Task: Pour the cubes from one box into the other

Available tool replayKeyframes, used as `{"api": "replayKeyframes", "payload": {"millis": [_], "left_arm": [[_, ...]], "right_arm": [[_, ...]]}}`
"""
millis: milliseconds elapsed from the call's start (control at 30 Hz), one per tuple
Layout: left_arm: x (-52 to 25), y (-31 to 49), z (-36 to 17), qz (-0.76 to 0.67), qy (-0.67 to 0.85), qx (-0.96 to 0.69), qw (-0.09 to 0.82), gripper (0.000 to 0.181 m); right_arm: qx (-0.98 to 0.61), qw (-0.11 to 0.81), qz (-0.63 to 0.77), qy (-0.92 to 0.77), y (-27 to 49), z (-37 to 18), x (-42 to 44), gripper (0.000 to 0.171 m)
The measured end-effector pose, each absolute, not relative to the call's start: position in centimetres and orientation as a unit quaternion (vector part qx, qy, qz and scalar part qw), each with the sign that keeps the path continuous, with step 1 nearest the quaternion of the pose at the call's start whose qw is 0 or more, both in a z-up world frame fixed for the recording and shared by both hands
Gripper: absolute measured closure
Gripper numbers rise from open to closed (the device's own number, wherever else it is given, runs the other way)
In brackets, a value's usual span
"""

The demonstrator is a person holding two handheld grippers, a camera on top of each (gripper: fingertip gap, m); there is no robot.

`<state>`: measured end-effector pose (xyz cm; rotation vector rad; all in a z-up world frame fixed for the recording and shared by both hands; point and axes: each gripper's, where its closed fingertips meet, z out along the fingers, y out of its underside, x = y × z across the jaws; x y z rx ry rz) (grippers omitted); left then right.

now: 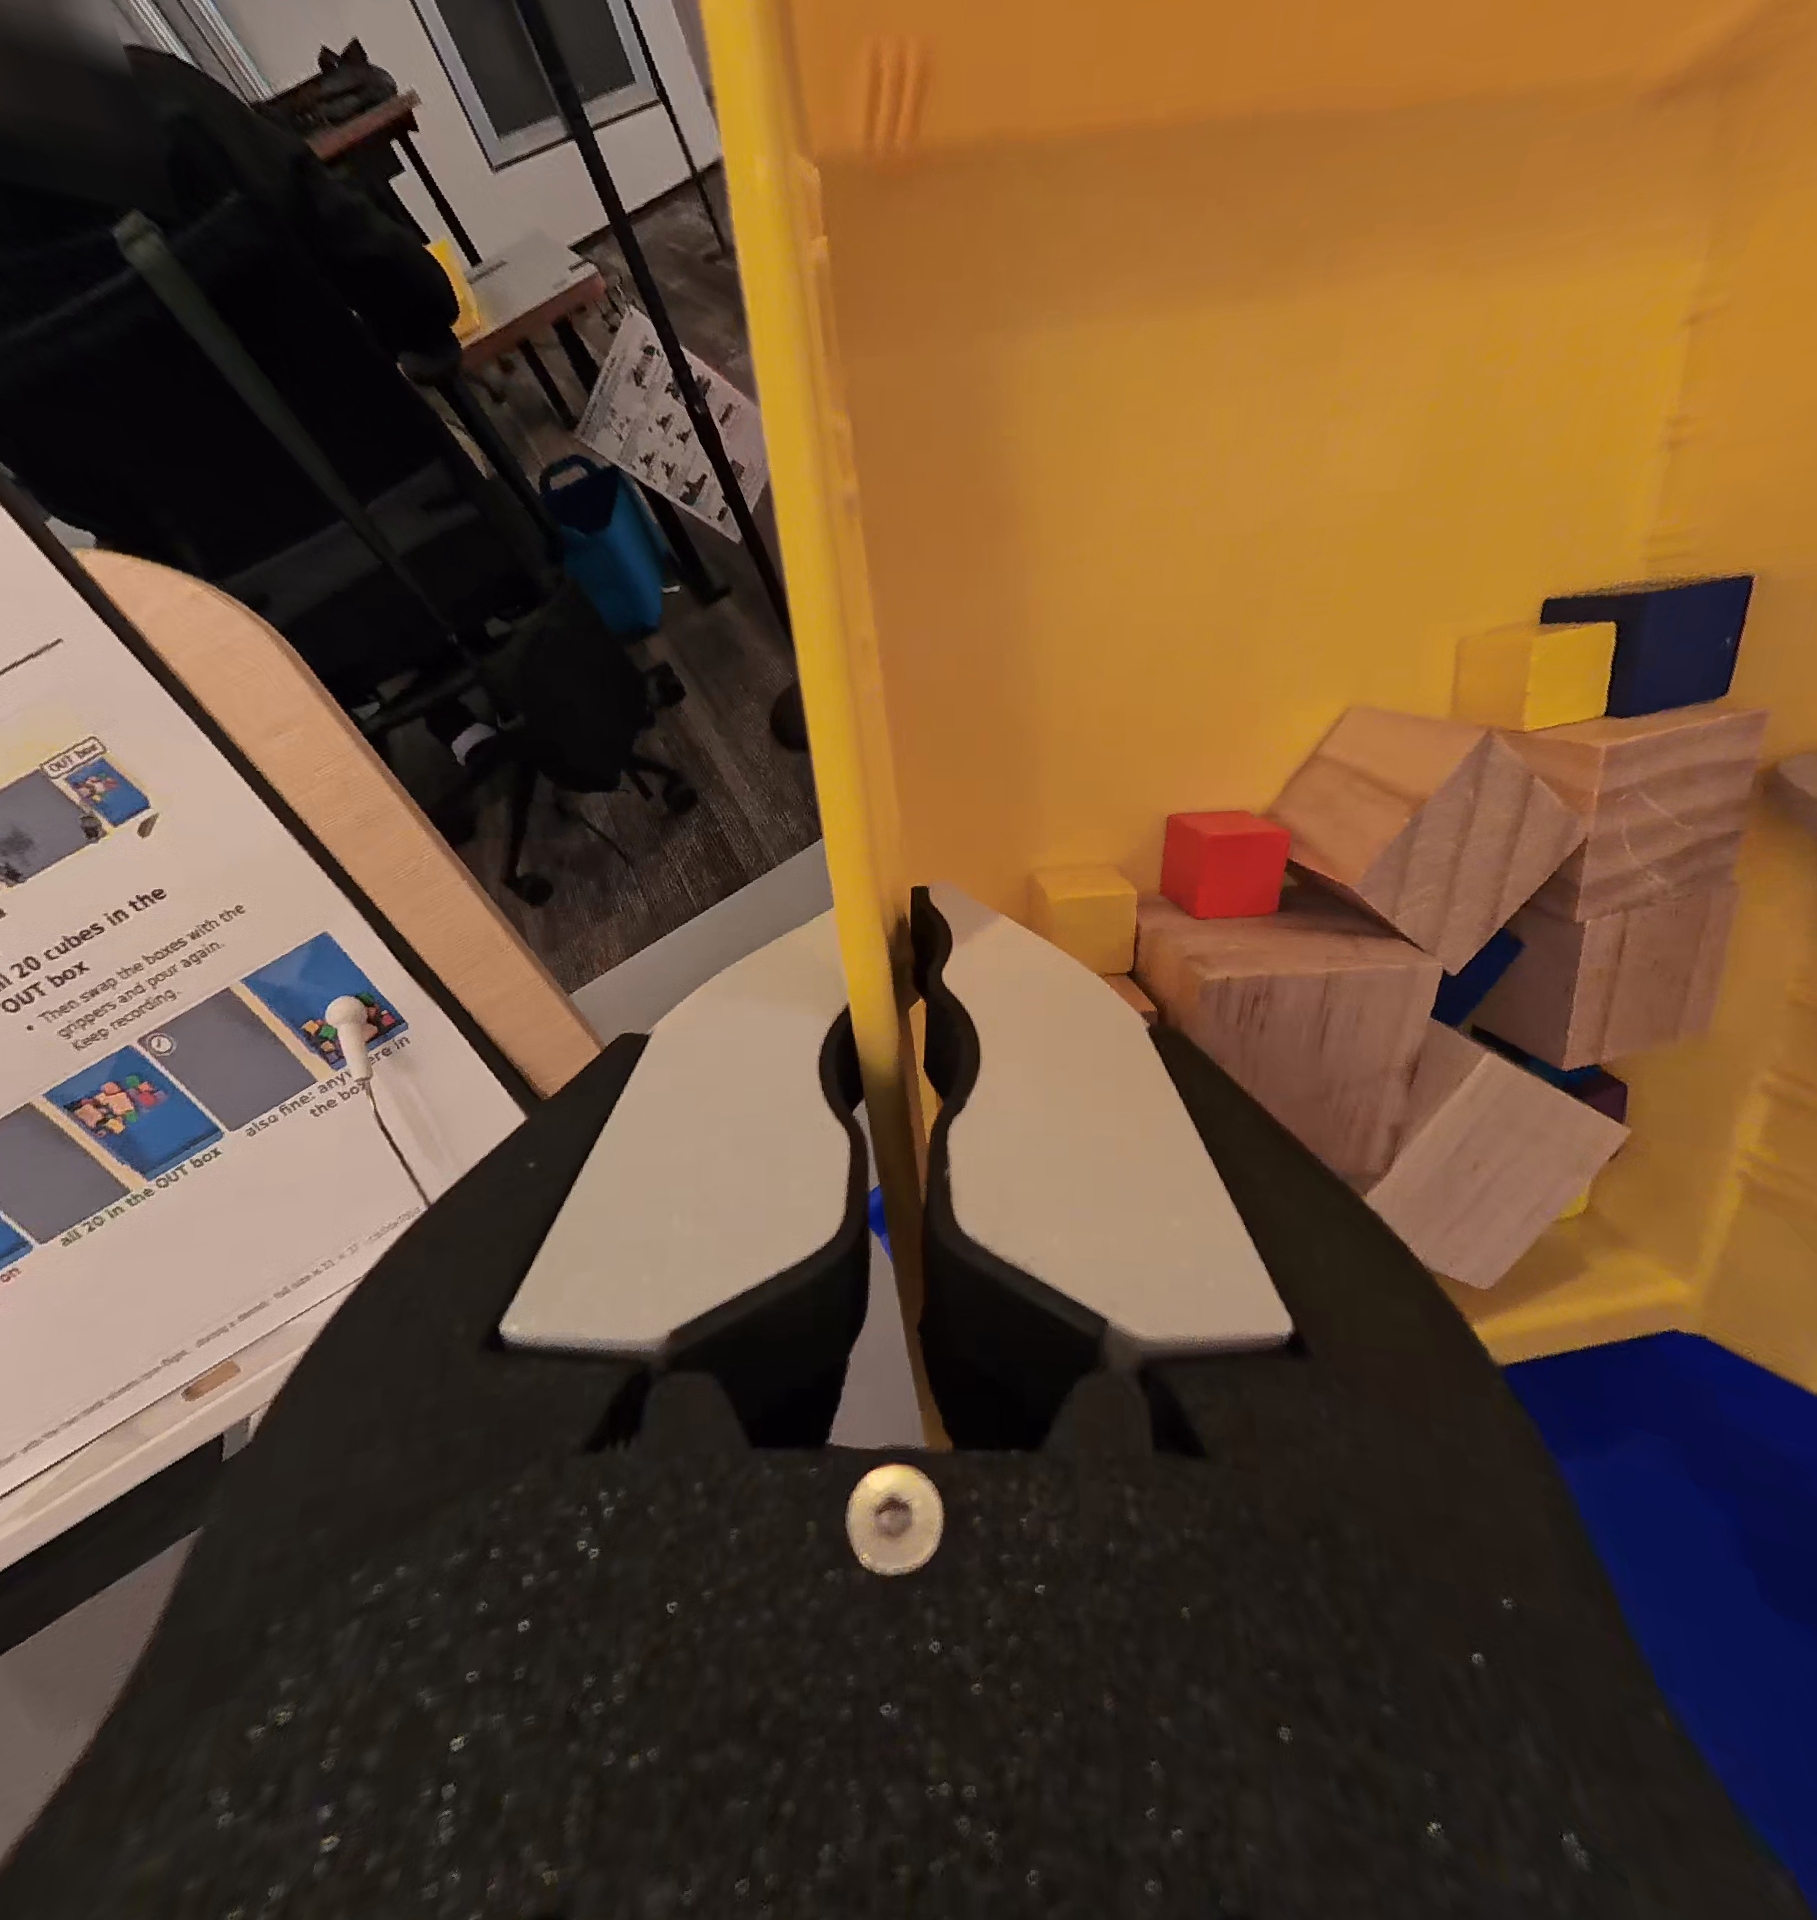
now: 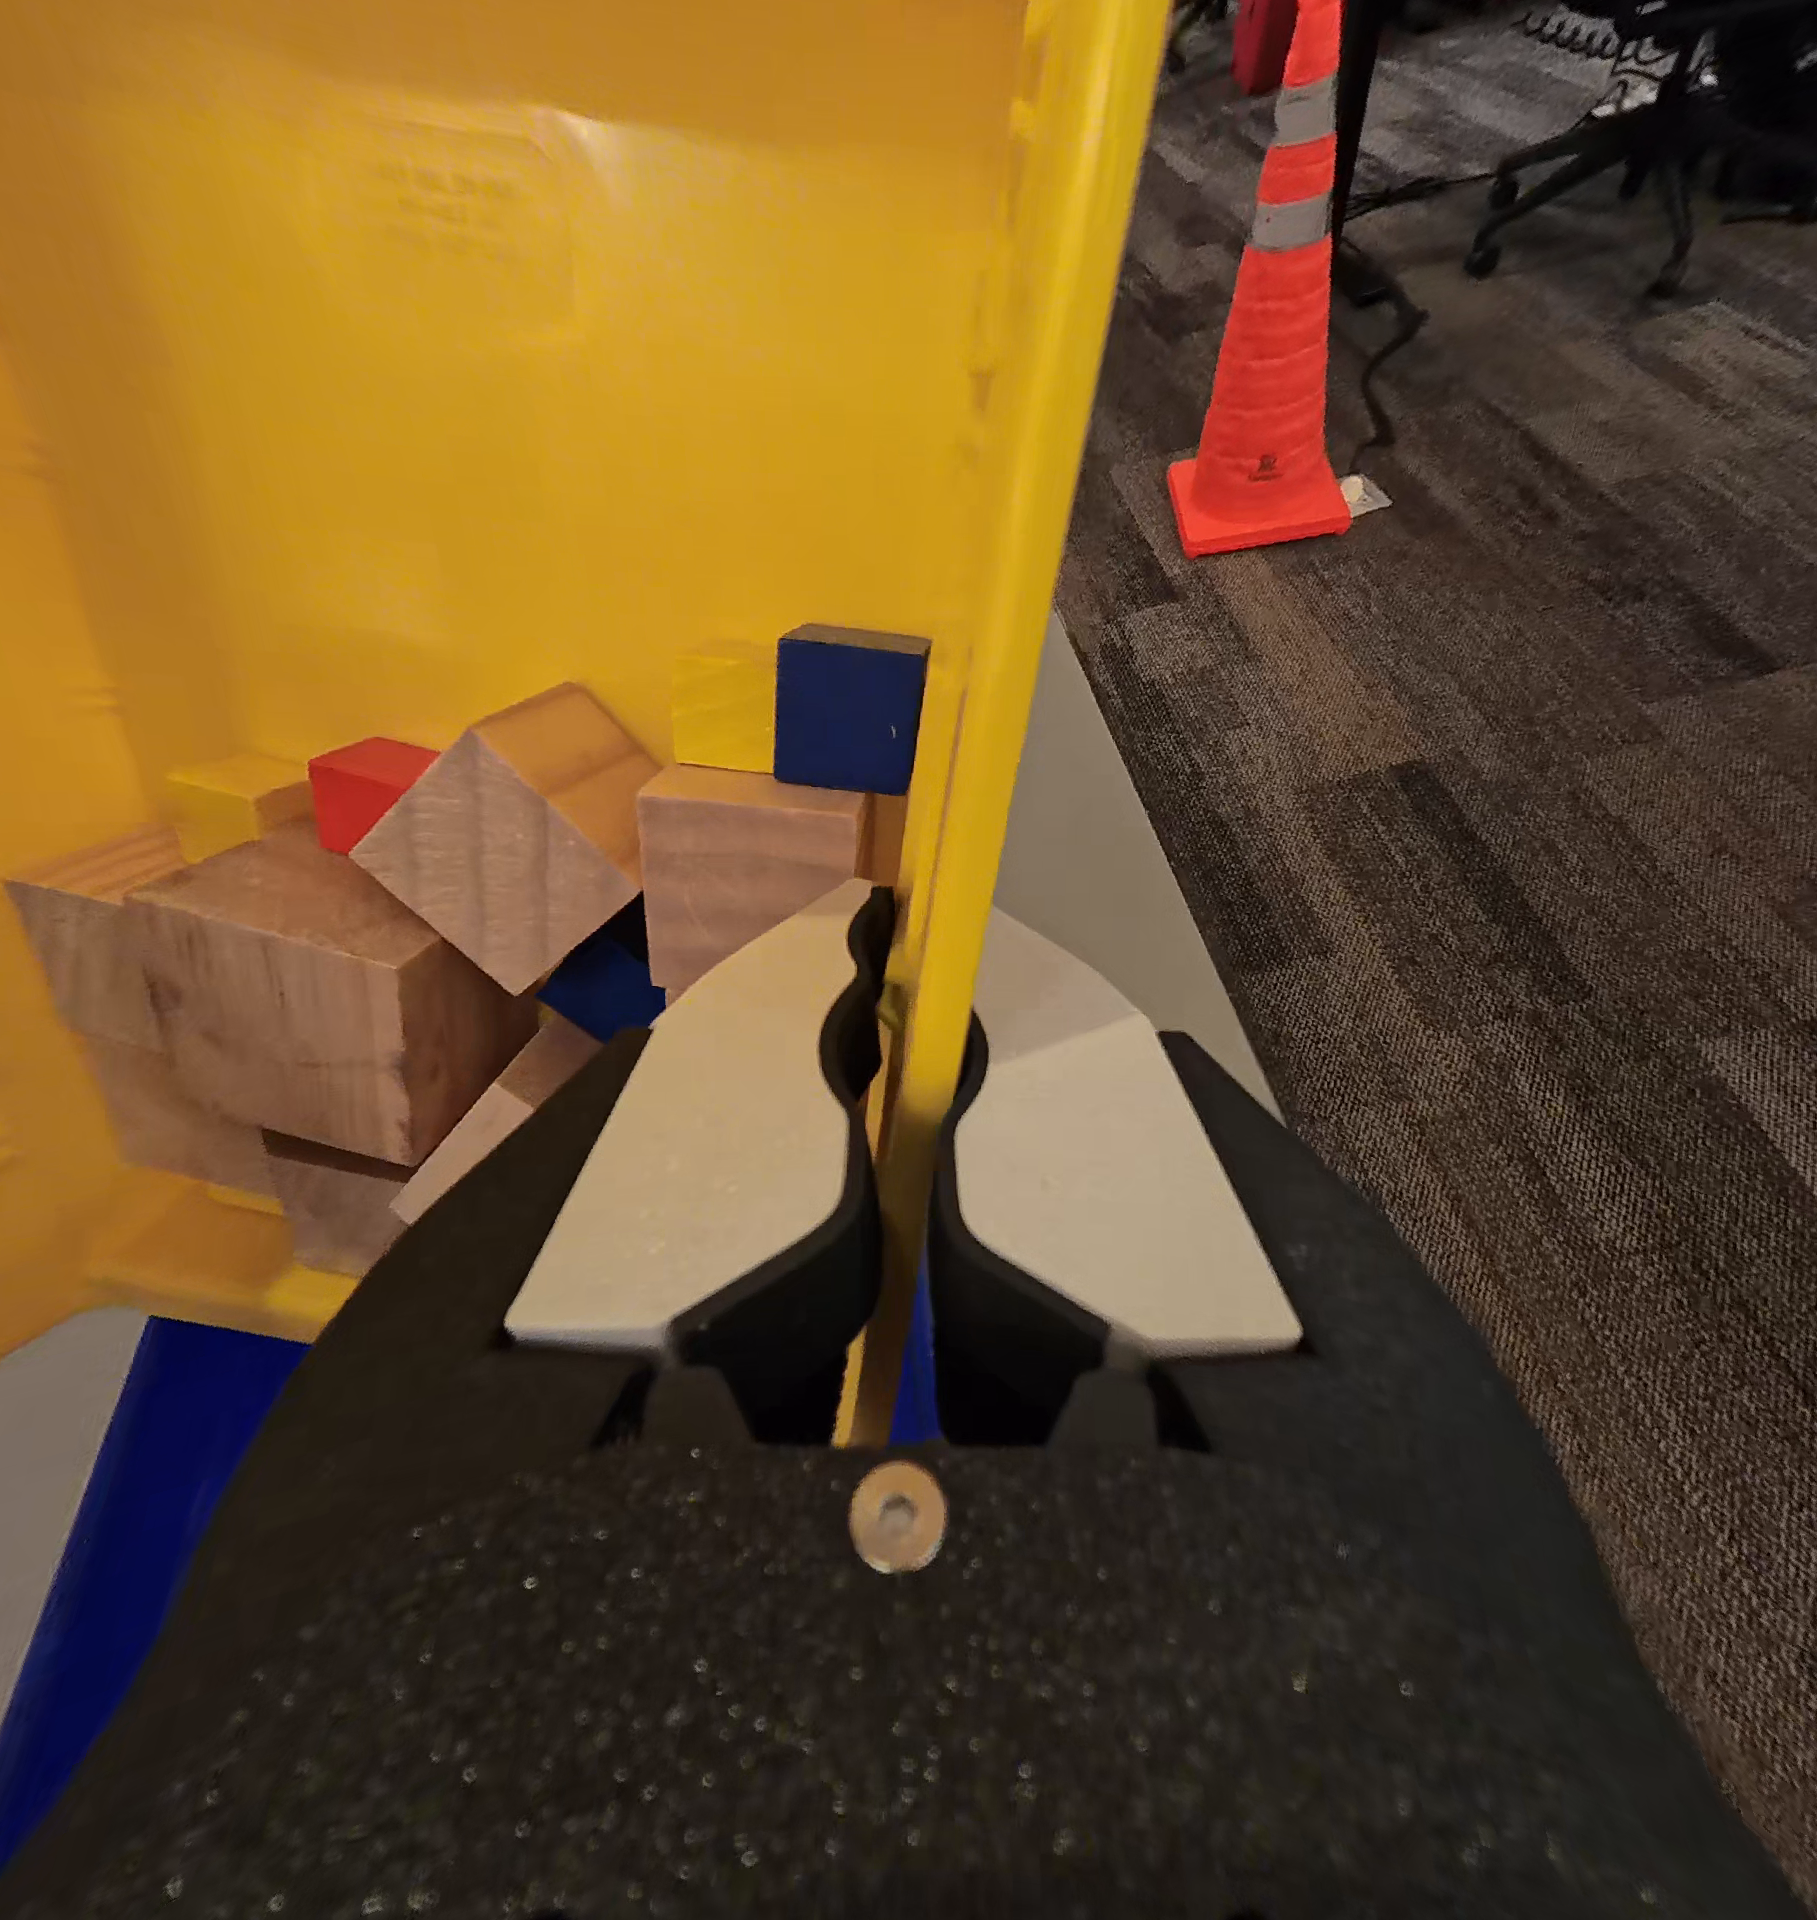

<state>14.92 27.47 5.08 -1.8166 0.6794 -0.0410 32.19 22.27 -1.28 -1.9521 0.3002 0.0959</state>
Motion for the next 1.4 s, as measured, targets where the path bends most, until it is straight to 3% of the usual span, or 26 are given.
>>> {"api": "replayKeyframes", "payload": {"millis": [133, 367, 600, 1100, 1400], "left_arm": [[16.4, 27.7, 5.2, -0.008, 0.326, -0.755, 0.569, 0.178], [16.9, 27.1, 7.1, -0.029, 0.332, -0.710, 0.621, 0.178], [16.5, 27.1, 8.8, 0.012, 0.333, -0.661, 0.673, 0.178], [16.2, 25.3, 13.6, 0.017, 0.333, -0.566, 0.754, 0.177], [14.9, 24.6, 12.3, 0.015, 0.320, -0.544, 0.776, 0.177]], "right_arm": [[-0.816, 0.545, 0.049, 0.186, 20.7, -2.4, 32.6, 0.166], [-0.743, 0.641, -0.008, 0.192, 19.3, -0.6, 32.5, 0.166], [-0.746, 0.629, 0.045, 0.214, 20.2, -1.1, 31.4, 0.166], [-0.619, 0.755, 0.052, 0.209, 19.7, 4.4, 31.8, 0.166], [-0.602, 0.775, 0.051, 0.187, 19.6, 3.9, 31.1, 0.165]]}}
